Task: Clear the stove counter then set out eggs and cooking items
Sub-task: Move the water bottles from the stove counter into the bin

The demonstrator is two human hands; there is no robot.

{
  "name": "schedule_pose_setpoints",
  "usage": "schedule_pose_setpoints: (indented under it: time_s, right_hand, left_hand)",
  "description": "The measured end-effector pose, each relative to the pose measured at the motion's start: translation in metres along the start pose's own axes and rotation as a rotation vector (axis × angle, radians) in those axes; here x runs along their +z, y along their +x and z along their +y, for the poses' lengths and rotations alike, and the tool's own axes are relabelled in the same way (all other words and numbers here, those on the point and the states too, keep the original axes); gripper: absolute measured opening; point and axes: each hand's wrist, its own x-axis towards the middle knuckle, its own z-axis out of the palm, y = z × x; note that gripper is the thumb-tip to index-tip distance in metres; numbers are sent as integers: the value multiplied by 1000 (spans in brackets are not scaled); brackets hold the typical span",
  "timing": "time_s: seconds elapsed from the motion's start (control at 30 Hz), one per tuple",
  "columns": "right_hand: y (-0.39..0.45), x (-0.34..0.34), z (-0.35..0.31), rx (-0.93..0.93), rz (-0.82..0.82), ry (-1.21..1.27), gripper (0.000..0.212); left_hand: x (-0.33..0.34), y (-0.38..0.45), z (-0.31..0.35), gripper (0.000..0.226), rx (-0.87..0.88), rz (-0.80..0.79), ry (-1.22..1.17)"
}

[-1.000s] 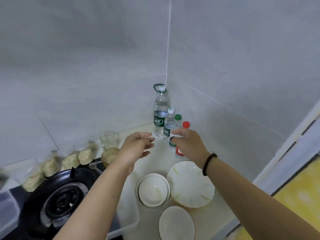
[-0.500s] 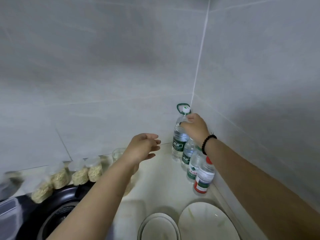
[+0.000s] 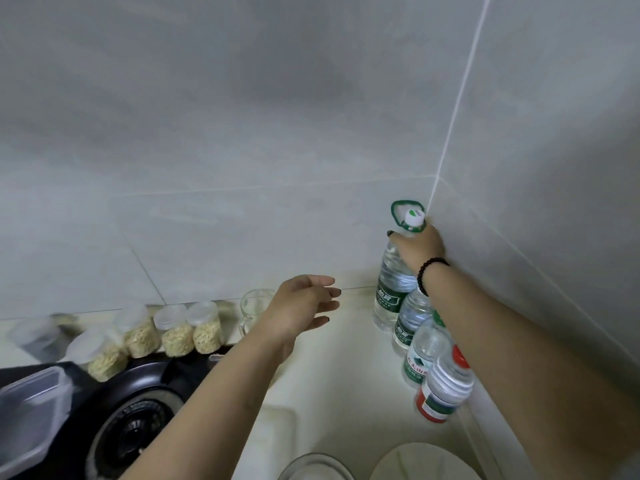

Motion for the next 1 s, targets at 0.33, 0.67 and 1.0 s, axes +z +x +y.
schedule_pose_setpoints:
  time_s: [0.33,0.67,1.0]
  right_hand:
    - [-27,-15,5,-125,-56,-139,81]
    - [-80,-3,10,-281,-136,-27,51]
    - [-160,-5,-11,-247,-277,74,45]
  left_hand:
    - [-11,-9,-14,26,-15,9,-62]
    - [-37,-32,-25,27,-12,21,-111]
    - [-57,-57,-59,28,-31,66,-124]
